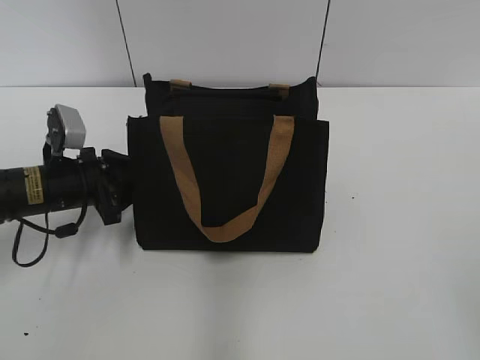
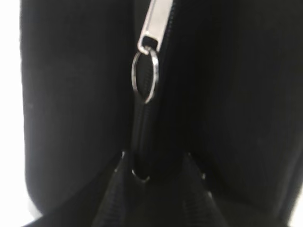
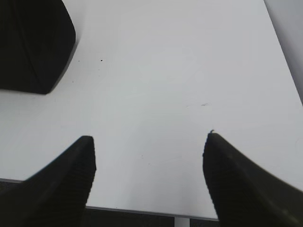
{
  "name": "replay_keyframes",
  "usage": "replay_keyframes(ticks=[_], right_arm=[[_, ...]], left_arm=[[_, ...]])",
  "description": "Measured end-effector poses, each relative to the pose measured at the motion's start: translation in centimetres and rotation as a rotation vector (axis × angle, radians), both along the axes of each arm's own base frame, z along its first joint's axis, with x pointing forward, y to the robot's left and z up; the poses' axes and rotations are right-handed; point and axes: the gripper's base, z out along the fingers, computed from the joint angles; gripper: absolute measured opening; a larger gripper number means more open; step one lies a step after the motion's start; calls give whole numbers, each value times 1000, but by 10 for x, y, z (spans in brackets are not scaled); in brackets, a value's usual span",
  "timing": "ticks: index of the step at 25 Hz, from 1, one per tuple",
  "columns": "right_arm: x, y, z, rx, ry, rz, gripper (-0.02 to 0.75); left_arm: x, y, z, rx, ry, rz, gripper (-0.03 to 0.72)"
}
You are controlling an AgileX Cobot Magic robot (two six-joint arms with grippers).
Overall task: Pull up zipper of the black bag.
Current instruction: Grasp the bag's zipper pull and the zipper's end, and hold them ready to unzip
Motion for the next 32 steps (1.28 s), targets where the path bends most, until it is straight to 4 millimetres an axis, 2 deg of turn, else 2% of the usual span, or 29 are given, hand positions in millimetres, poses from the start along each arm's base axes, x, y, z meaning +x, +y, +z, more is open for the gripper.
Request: replay_keyframes(ticks=[4,19,21,23,26,28,32], right_arm=[[0,0,0,0,0,0,544],[0,0,0,-3,0,-2,544],[0,0,0,-4,0,-3,544],[0,0,0,-5,0,-3,544],[0,0,0,0,0,0,544],[0,-1,0,-10,-1,-7,544],[0,-1,0,-10,-1,-7,544]], left_arm=[[6,-8,-4,-7,-25,29,323],[10,-7,-9,5,-25,75,354],[11,-8,-9,5,-26,76,315],[11,-8,-9,4,-26,79,235],[11,-8,-9,3,-27,83,69],[11,-7,-9,3,-27,87,40],[12,-6,-9,-3,-24,107,38]])
